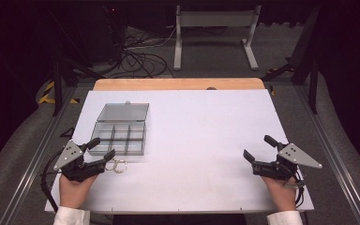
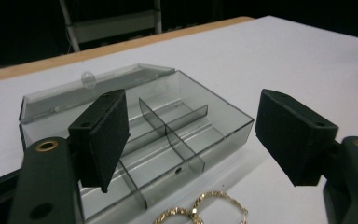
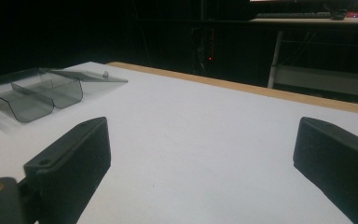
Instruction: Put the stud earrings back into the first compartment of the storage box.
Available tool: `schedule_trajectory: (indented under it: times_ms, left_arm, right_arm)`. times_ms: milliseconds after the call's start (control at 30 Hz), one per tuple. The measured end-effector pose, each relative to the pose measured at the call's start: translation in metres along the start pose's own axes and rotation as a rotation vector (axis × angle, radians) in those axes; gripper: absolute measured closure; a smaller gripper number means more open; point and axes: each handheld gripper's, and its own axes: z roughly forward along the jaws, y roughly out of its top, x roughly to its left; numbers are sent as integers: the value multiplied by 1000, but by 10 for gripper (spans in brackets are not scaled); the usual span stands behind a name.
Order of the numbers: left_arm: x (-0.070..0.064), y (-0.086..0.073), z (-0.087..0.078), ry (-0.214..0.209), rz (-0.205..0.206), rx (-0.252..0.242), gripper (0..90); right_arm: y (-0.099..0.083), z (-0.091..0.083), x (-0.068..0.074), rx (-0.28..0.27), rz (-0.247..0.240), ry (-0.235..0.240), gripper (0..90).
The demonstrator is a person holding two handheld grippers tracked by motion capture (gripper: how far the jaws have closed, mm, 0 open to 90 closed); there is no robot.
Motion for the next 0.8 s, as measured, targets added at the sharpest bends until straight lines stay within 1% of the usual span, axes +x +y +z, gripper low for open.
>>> schedule_trajectory:
  times_ms: [33,67,100,200,233,267,333,367,400,433,467,533,600,633,667,700,733,767,800]
  left_arm:
    - [-1,-1,0,-3,7,12,278]
    - [-1,-1,0,-3,7,12,290]
    - [-1,-2,-1,-9,32,38,302]
    - [-4,-4,-1,-26,46,73,344]
    - [-5,-5,-1,-27,67,90,357]
    - [-6,-6,-1,-30,69,105,372]
    - [-7,-7,0,-40,92,132,398]
    - [-9,-9,0,-51,97,145,410]
    - [-9,-9,0,-55,116,156,423]
    - [-10,-10,1,-64,122,168,439]
    - [-10,-12,2,-71,136,184,452]
    - [-10,-14,3,-85,148,204,484]
    - [-10,-16,6,-111,146,224,504]
    - [-9,-17,7,-128,138,236,515]
    - [-10,-19,9,-144,118,246,527]
    - [-9,-19,10,-142,133,255,538]
    - [-8,-20,12,-148,139,271,549]
    - [-9,-21,14,-157,130,279,558]
    - [-8,-21,15,-165,137,286,569]
  right_arm:
    - [0,0,0,2,-1,0,48]
    - [0,0,0,2,-1,0,48]
    - [0,0,1,0,-1,2,51]
    - [0,0,1,2,-1,5,54]
    - [0,0,1,3,-2,5,56]
    - [0,0,1,4,-4,4,57]
    - [0,0,1,3,-2,7,59]
    - [0,0,1,5,-1,8,60]
    - [0,0,1,4,-3,8,60]
    - [0,0,1,4,-3,9,61]
    - [0,0,1,4,-3,11,61]
    - [0,1,1,7,-3,15,63]
    - [0,1,2,6,4,19,65]
    - [0,1,2,8,2,21,65]
    - [0,1,2,7,8,25,66]
    - [0,2,2,4,9,28,67]
    - [0,2,3,3,10,29,67]
    - [0,2,3,5,9,30,68]
    - [0,2,3,7,9,33,68]
